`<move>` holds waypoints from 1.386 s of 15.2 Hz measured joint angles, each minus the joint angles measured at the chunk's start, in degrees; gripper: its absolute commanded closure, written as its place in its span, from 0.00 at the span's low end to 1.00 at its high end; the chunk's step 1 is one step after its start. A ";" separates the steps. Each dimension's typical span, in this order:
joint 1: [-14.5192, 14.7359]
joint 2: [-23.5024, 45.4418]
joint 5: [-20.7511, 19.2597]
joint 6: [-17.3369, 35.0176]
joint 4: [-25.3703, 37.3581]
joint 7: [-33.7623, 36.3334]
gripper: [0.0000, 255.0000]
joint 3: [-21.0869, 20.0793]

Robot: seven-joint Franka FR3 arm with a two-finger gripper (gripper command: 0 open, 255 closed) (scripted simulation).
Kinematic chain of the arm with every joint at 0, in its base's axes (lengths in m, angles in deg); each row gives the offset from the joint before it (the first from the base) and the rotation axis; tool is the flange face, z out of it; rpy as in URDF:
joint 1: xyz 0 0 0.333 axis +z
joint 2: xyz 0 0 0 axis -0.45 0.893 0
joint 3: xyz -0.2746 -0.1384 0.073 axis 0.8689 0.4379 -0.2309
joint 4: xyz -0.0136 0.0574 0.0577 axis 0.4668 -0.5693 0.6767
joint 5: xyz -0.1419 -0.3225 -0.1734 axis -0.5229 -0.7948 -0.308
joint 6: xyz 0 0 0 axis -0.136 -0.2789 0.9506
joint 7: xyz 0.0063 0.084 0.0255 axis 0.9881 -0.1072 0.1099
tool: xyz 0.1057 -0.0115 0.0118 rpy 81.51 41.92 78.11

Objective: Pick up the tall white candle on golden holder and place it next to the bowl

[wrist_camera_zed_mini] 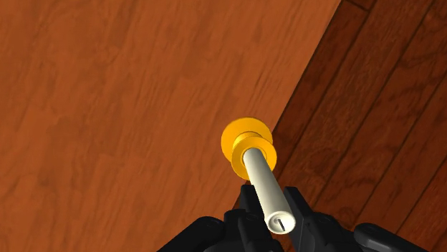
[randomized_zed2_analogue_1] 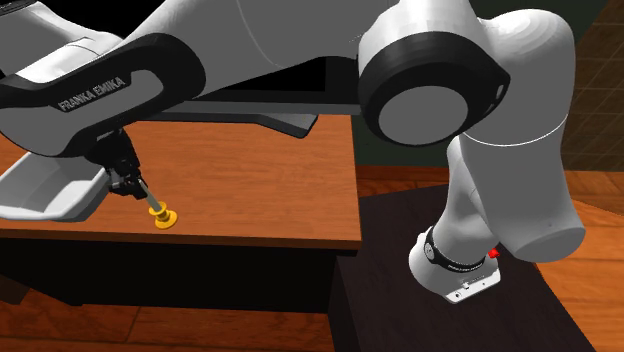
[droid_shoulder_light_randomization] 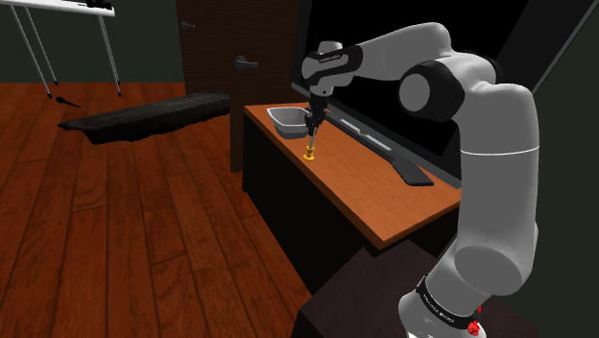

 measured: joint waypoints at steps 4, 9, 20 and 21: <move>0.02 0.24 0.09 0.68 -0.44 -0.04 1.00 -0.06; 0.02 0.24 0.10 0.74 -0.49 -0.04 0.00 -0.06; -0.20 -1.22 -0.54 -5.31 4.27 0.40 0.00 0.31; -0.18 -1.25 -0.56 -5.50 4.42 0.44 0.00 0.31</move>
